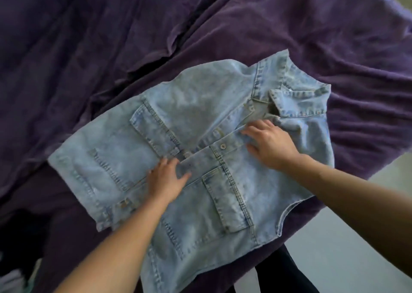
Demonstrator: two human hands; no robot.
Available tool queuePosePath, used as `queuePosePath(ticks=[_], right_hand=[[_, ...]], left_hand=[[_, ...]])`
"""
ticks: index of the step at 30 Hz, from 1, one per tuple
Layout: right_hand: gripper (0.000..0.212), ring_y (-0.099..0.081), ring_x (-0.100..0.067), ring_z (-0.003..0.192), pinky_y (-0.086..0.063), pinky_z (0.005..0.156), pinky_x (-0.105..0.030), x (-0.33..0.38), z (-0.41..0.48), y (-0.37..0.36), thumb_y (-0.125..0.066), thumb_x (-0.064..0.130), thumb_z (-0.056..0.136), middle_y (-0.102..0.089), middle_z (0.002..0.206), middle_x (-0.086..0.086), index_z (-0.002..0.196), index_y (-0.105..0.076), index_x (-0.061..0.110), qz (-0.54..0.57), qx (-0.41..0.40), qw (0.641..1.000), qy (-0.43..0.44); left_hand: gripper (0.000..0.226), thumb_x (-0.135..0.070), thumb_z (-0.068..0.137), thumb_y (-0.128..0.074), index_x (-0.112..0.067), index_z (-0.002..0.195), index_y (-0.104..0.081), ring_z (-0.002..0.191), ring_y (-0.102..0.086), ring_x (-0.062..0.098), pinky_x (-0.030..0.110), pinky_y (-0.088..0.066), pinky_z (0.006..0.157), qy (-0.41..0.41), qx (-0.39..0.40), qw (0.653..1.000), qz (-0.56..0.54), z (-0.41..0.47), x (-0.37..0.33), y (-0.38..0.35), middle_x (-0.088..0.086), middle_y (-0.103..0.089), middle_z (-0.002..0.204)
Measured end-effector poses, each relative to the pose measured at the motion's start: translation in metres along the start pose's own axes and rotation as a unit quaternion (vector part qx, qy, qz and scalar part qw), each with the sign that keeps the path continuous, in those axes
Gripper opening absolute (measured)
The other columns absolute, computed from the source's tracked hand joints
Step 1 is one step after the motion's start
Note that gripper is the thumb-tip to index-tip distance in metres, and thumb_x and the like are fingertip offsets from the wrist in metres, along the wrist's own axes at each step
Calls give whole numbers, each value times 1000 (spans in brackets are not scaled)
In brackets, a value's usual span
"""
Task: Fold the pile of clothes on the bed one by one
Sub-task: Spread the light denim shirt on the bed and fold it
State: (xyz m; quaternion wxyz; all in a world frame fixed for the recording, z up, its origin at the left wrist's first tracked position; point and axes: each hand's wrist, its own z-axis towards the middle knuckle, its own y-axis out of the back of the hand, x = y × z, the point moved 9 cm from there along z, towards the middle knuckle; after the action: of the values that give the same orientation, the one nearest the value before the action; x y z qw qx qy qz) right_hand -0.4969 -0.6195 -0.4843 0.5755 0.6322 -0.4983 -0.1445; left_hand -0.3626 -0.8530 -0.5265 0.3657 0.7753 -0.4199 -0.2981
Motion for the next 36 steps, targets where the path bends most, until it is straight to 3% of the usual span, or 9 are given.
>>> queuePosePath(ticks=[6,10,15,17,20,23,26,30,36], right_hand=[[74,-21,-25,143,-33,103,-46,-9,-6,-42,-66,42,83,-20,158,-3,148,-31,35,-102,116,985,-74],[72,-27,-31,141,-36,104,-48,8,-19,-32,-69,30,84,-24,157,-8,147,-35,27,-92,84,989,-84],[63,-34,-31,138,-35,102,-50,12,-60,-7,-71,30,81,-36,152,-10,139,-48,20,-102,12,993,-51],[76,-22,-24,145,-29,109,-45,5,-83,-25,-70,48,80,-26,158,-3,145,-38,29,-134,101,985,-37],[102,-1,-18,149,-16,117,-38,-12,-115,-59,-64,67,72,0,162,3,153,-10,36,-217,242,945,-17],[108,1,-18,149,-14,118,-40,-28,-113,-63,-64,60,70,3,162,4,153,-1,32,-255,225,940,0],[93,-13,-22,148,-16,116,-44,-34,-115,-57,-66,40,76,-14,161,0,153,-17,25,-255,155,954,16],[63,-45,-29,134,-32,105,-46,-45,-128,-39,-71,6,74,-49,144,-11,135,-55,10,-173,38,983,47],[40,-68,-32,103,-45,89,-44,-55,-141,-8,-71,-1,75,-69,116,-12,113,-71,9,-132,44,988,64]], left_hand=[[32,-45,89,-58,-14,92,-66,89,-64,33,35,-46,70,70,-44,996,-27,-45,102,-8,12,-70,91],[31,-39,86,-61,-17,108,-61,110,-52,33,40,-43,91,178,-63,982,-18,-66,142,-3,12,-59,116],[37,-32,75,-75,-13,104,-64,102,-54,34,43,-42,85,-25,-160,987,21,-111,98,2,11,-58,108],[37,-46,78,-67,-18,103,-63,103,-55,29,40,-42,85,-89,-82,992,-20,-143,69,-29,5,-58,106],[79,-80,70,-43,-31,132,-43,128,-35,21,39,-31,102,-88,98,991,5,-193,50,-104,-1,-41,134],[95,-80,70,-39,-33,149,-16,147,6,20,49,-9,117,-53,135,989,11,-220,47,-148,0,0,160],[82,-66,81,-41,-31,151,-14,147,13,19,44,-2,119,-24,92,995,16,-231,47,-162,1,7,161],[57,-51,93,-44,-24,143,-41,146,-13,21,38,-14,118,1,-1,999,-39,-237,46,-157,4,-20,158],[43,-48,91,-54,-18,121,-63,124,-48,24,36,-37,104,82,-7,993,-80,-261,64,-159,5,-52,132]])
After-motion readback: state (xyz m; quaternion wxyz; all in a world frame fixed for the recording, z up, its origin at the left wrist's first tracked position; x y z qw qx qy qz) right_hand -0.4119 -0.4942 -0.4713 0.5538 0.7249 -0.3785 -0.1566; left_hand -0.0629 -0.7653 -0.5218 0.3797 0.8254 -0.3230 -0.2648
